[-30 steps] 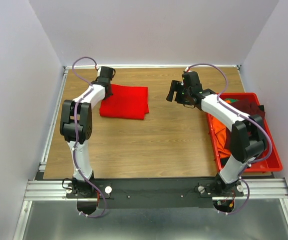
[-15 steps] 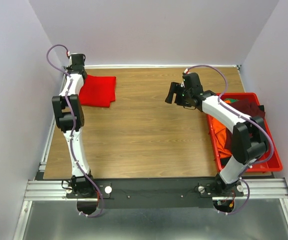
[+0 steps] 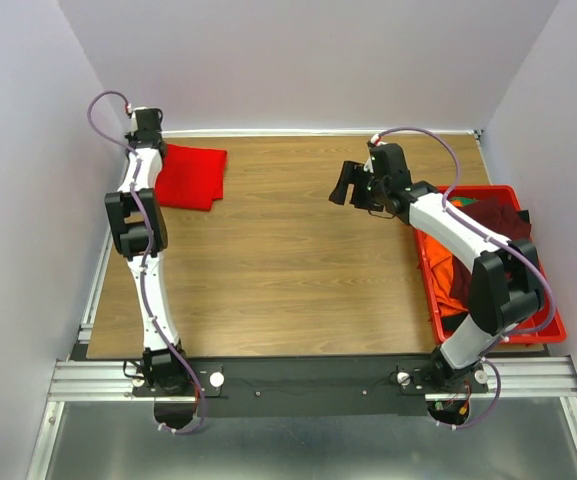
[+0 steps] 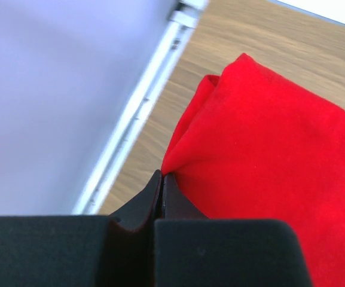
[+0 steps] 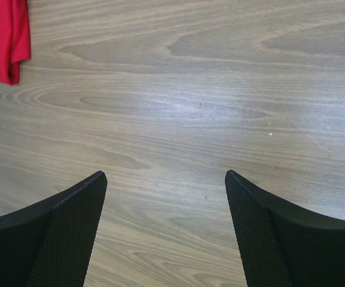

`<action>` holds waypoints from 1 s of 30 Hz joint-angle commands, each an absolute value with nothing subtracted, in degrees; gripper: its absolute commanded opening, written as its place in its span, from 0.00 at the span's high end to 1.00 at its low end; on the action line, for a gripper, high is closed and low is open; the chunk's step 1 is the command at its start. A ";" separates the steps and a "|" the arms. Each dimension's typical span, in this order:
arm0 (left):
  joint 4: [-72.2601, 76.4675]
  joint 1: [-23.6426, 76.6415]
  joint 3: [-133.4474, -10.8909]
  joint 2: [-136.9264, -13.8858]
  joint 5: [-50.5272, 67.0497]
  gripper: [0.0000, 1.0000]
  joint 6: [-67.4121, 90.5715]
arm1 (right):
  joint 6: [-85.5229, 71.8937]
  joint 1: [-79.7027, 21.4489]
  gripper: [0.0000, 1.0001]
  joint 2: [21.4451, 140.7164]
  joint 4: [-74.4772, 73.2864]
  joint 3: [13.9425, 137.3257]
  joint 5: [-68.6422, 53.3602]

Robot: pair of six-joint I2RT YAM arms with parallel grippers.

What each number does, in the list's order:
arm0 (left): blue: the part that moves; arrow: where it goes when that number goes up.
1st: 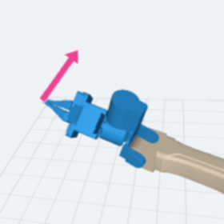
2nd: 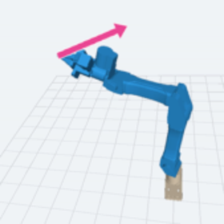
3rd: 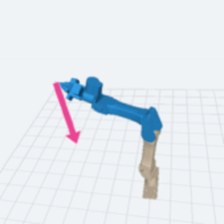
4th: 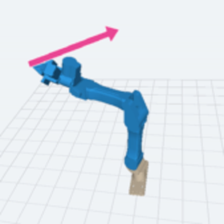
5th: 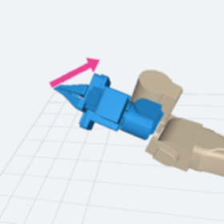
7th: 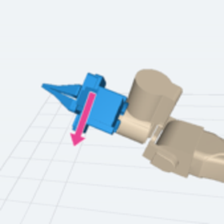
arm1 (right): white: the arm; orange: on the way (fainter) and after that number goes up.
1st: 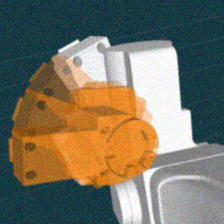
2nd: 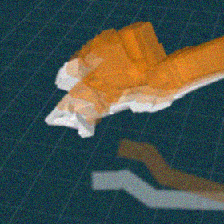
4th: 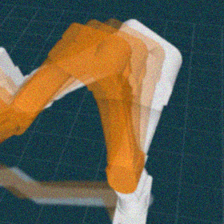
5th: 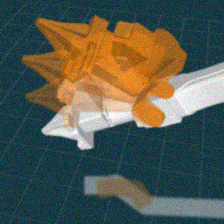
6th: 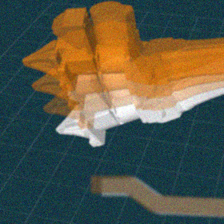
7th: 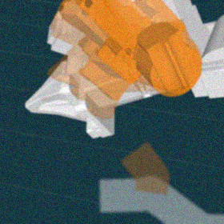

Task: Fold and stack the t-shirts
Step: Neatly place the folded tshirt to the corner

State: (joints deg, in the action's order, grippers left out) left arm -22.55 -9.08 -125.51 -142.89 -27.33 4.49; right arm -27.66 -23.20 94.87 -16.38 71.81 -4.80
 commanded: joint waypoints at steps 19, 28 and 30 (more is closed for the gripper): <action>-21.80 -13.45 -132.10 -145.37 -21.00 1.00 5.89 | -28.39 -23.20 0.14 93.25 -14.59 70.75 -6.86; -22.41 -14.24 -131.13 -142.30 -21.80 0.61 7.91 | -28.30 -23.20 0.14 92.73 -14.41 70.66 -6.86; -22.15 -14.24 -130.43 -140.37 -21.62 0.37 8.17 | -28.21 -23.20 0.13 92.72 -14.41 70.58 -6.77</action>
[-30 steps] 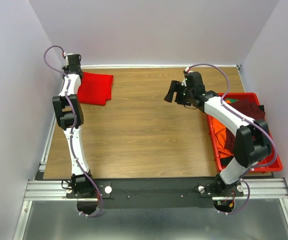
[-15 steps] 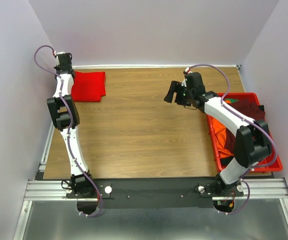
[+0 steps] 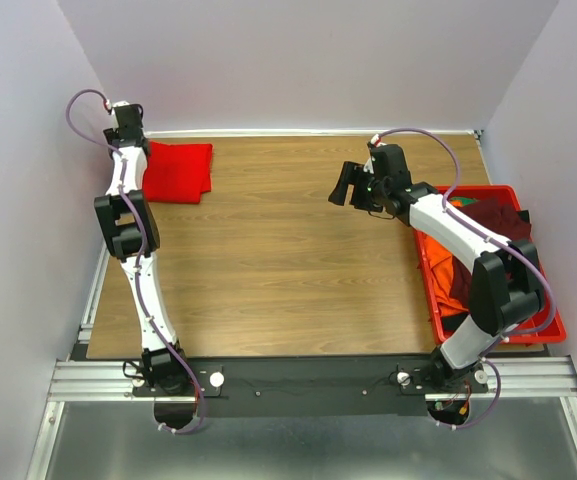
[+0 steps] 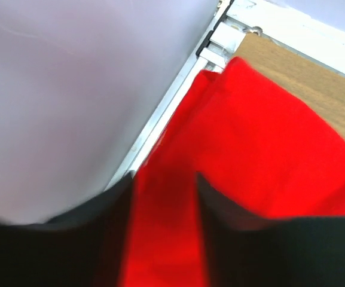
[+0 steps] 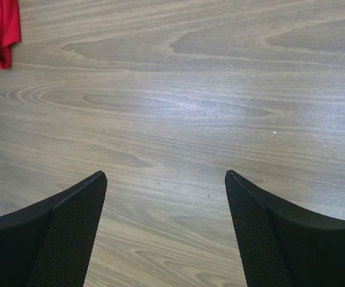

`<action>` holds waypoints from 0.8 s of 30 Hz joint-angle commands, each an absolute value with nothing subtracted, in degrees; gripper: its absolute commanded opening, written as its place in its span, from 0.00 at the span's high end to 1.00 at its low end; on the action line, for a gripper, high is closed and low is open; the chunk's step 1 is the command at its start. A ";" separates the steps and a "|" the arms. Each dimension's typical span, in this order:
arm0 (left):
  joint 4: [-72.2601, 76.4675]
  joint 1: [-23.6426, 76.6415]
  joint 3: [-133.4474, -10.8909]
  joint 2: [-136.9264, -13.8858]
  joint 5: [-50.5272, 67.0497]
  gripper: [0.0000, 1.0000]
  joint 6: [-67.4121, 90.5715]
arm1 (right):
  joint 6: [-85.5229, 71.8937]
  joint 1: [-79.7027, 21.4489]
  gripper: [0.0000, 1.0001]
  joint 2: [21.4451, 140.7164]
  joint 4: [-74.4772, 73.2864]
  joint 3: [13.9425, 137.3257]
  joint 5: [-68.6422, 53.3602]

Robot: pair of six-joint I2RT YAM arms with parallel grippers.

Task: Fold and stack the t-shirts
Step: Neatly place the folded tshirt to the corner, then reset both grippers

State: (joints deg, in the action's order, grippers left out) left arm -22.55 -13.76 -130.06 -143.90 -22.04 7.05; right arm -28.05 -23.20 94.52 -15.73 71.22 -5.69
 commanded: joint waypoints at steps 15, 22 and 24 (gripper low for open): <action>-18.46 -10.20 -115.33 -122.09 -15.91 0.02 13.00 | -28.48 -23.20 0.13 91.58 -13.98 70.14 -5.19; -13.89 -0.81 -96.87 -106.37 -12.74 0.02 18.37 | -27.78 -23.29 0.13 90.35 -13.97 69.70 -1.94; -13.71 4.38 -92.12 -101.44 -15.27 0.02 17.67 | -27.51 -23.20 0.13 89.48 -13.89 69.61 -1.06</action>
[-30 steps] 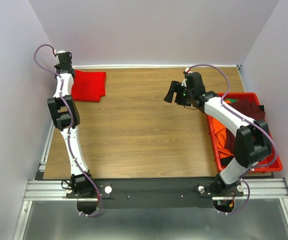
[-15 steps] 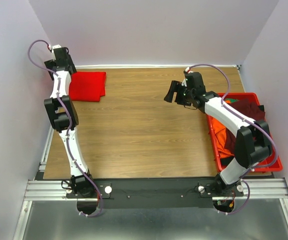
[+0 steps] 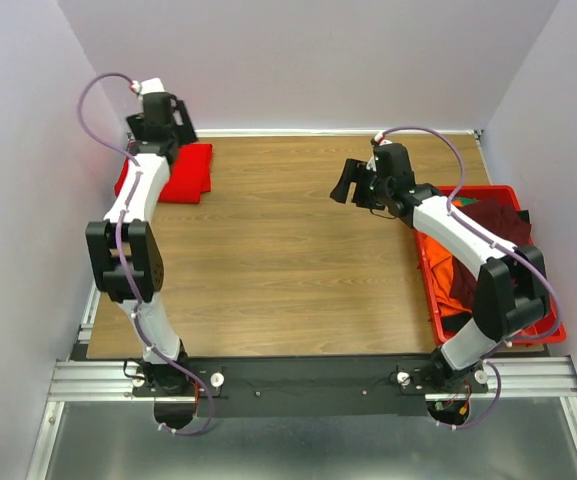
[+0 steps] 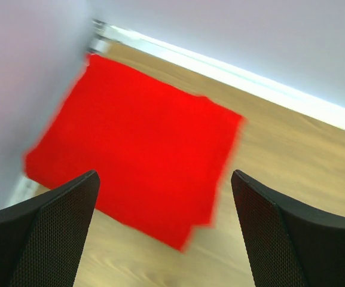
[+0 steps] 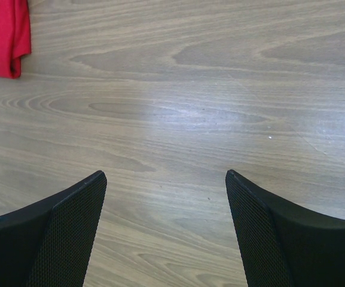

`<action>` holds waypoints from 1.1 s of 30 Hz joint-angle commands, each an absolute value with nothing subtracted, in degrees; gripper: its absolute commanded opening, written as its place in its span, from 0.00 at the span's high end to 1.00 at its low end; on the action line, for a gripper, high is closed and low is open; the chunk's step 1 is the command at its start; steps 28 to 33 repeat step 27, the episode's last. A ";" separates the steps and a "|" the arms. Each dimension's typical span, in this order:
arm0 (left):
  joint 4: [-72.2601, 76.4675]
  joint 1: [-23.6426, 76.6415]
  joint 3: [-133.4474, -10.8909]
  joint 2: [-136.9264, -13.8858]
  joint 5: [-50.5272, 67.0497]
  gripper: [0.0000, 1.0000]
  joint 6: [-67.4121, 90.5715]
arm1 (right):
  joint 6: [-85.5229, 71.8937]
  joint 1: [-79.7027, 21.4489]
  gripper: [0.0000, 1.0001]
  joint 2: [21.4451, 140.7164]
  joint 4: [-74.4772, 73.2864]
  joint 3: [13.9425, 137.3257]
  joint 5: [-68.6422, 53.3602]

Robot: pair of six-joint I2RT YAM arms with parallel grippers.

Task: Fold and stack the t-shirts
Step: Reset both grippers

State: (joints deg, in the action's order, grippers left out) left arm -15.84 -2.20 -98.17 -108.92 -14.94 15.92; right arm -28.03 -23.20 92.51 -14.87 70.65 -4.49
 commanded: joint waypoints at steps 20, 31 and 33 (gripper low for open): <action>-8.70 30.94 -62.59 -67.51 -7.83 0.01 16.53 | -27.86 -23.20 0.13 71.64 -13.71 60.03 6.94; -7.47 31.11 -60.47 -64.25 -1.76 0.02 15.30 | -28.56 -23.20 0.12 69.87 -13.54 58.36 8.34; -7.47 31.11 -60.47 -64.25 -1.76 0.02 15.30 | -28.56 -23.20 0.12 69.87 -13.54 58.36 8.34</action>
